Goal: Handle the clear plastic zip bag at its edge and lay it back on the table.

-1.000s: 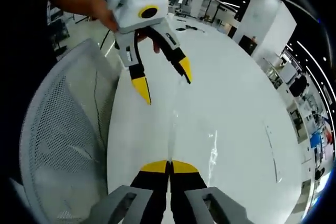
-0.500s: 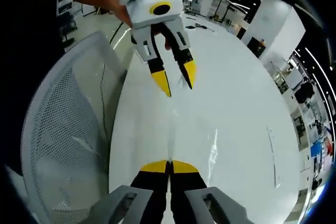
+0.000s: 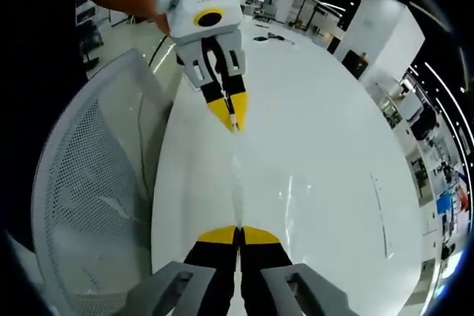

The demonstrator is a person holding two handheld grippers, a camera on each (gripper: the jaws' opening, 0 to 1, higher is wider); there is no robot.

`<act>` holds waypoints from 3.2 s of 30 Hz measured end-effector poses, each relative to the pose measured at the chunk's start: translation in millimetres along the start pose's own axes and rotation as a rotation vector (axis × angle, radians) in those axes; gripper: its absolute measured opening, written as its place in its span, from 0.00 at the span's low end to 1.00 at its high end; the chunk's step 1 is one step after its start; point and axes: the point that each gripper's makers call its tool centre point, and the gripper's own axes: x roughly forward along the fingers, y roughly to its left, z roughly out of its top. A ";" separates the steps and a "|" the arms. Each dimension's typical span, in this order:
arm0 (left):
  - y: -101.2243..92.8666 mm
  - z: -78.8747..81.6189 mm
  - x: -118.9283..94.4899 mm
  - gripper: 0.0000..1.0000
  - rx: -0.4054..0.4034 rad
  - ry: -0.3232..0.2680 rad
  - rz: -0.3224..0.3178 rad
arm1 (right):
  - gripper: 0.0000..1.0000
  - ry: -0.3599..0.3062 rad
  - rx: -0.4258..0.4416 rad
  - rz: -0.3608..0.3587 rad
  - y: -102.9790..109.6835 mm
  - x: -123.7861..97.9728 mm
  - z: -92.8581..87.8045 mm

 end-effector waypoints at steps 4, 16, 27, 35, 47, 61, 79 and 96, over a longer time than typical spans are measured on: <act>-1.8 1.7 0.2 0.00 -0.007 0.002 -0.005 | 0.00 -0.003 0.015 -0.007 -1.0 -1.2 -1.0; -11.7 -2.6 1.8 0.00 0.011 0.034 -0.031 | 0.05 -0.019 0.030 -0.019 3.4 2.3 5.1; -21.0 1.4 5.4 0.00 0.004 0.039 -0.059 | 0.11 -0.069 0.034 -0.011 5.9 7.4 27.9; -21.7 2.1 8.0 0.00 0.018 0.039 -0.071 | 0.11 -0.081 0.030 -0.001 6.7 13.3 36.4; -27.7 1.5 14.4 0.00 0.031 0.064 -0.095 | 0.09 -0.097 0.013 0.036 19.8 33.3 58.5; -34.9 6.3 16.1 0.00 0.042 0.058 -0.113 | 0.07 -0.105 -0.003 0.072 27.8 51.7 76.9; -37.1 5.7 21.2 0.00 0.100 0.051 -0.133 | 0.00 -0.060 0.011 0.101 32.1 61.0 67.9; -41.1 0.0 24.7 0.00 0.032 0.064 -0.164 | 0.00 0.005 0.073 0.123 36.9 66.9 52.6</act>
